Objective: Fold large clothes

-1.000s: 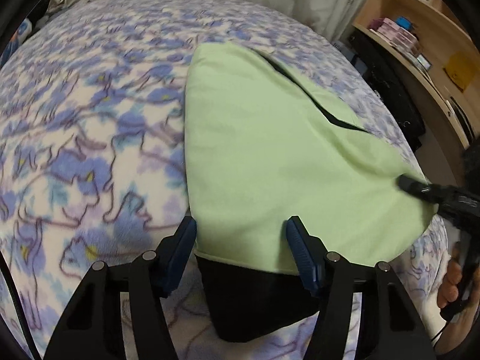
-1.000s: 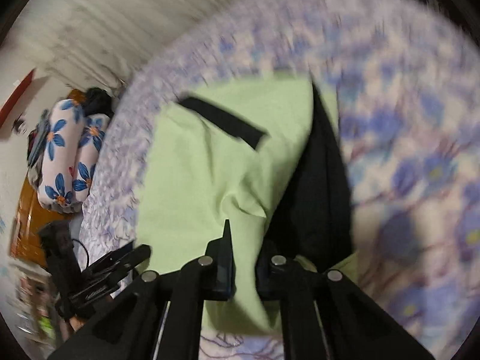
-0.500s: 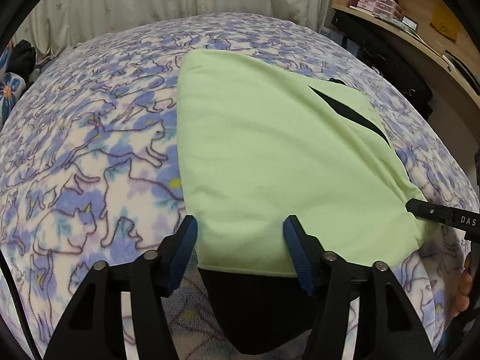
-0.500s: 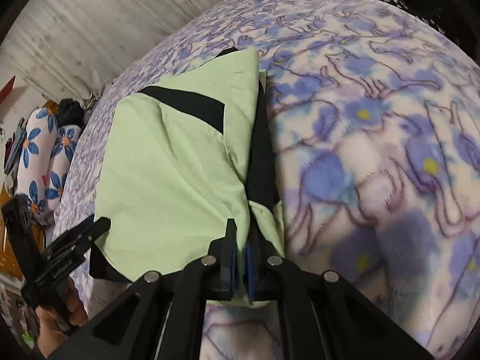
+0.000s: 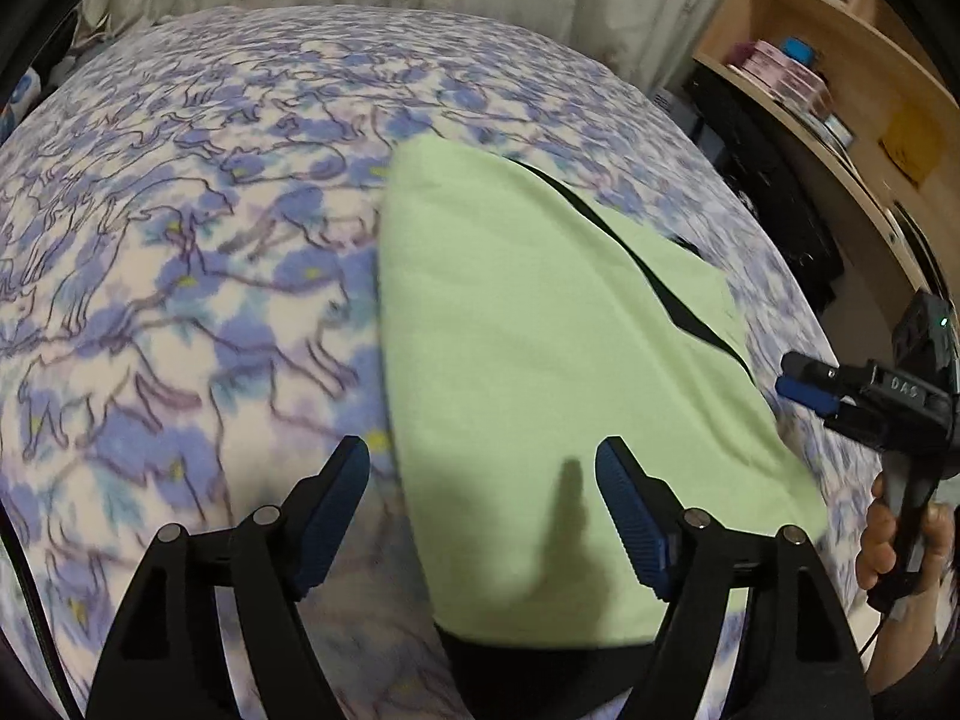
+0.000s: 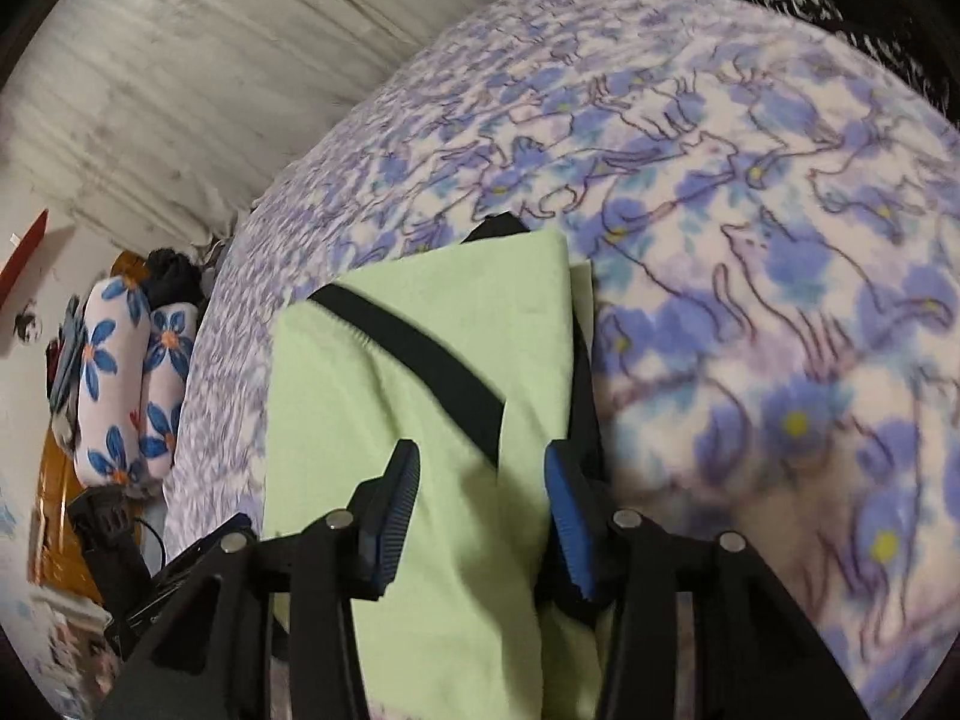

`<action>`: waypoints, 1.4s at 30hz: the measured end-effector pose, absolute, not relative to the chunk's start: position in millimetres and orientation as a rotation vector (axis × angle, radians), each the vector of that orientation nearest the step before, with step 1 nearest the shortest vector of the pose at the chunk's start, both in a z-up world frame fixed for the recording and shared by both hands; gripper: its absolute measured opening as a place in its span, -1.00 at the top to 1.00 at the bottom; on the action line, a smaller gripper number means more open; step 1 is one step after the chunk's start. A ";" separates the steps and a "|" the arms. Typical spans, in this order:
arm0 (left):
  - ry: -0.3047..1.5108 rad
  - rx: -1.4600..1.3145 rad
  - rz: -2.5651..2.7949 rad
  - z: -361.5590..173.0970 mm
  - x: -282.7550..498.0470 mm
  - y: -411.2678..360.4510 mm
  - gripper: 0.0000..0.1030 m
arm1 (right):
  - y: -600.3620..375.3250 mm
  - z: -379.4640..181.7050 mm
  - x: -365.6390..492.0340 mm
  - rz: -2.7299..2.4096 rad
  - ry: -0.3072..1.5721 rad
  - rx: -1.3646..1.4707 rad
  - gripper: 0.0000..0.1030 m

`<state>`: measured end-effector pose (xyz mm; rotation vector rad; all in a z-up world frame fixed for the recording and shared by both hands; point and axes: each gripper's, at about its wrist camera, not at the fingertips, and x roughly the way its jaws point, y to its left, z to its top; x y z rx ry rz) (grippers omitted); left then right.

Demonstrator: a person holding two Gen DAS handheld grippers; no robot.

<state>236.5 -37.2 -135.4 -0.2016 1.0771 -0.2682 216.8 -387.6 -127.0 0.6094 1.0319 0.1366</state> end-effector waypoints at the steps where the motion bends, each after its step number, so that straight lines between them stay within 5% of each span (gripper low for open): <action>1: 1.083 -0.202 -0.263 -137.7 243.7 -35.3 -0.48 | -388.7 -131.6 224.2 0.127 1.047 0.613 0.16; 15: 1.166 -0.262 -0.261 -169.5 297.9 -32.6 -0.48 | -374.8 -155.7 273.0 0.148 1.112 0.571 0.19; 17: 1.162 -0.258 -0.265 -168.4 302.1 -35.3 -0.24 | -366.0 -150.0 277.9 0.141 1.114 0.451 0.77; 20: 1.160 -0.220 -0.270 -162.8 306.7 -45.6 -0.17 | -359.4 -129.5 274.5 0.080 1.035 0.279 0.91; 29: 1.109 -0.055 -0.224 -169.9 304.6 -70.8 -0.21 | -370.4 -170.6 285.5 0.002 1.070 0.253 0.87; 35: 1.116 -0.043 -0.183 -158.1 299.4 -65.1 -0.24 | -379.6 -150.1 273.6 -0.024 1.083 0.317 0.53; 42: 1.071 -0.044 -0.157 -125.2 266.1 -63.3 -0.27 | -363.1 -102.8 233.1 -0.019 0.987 0.281 0.44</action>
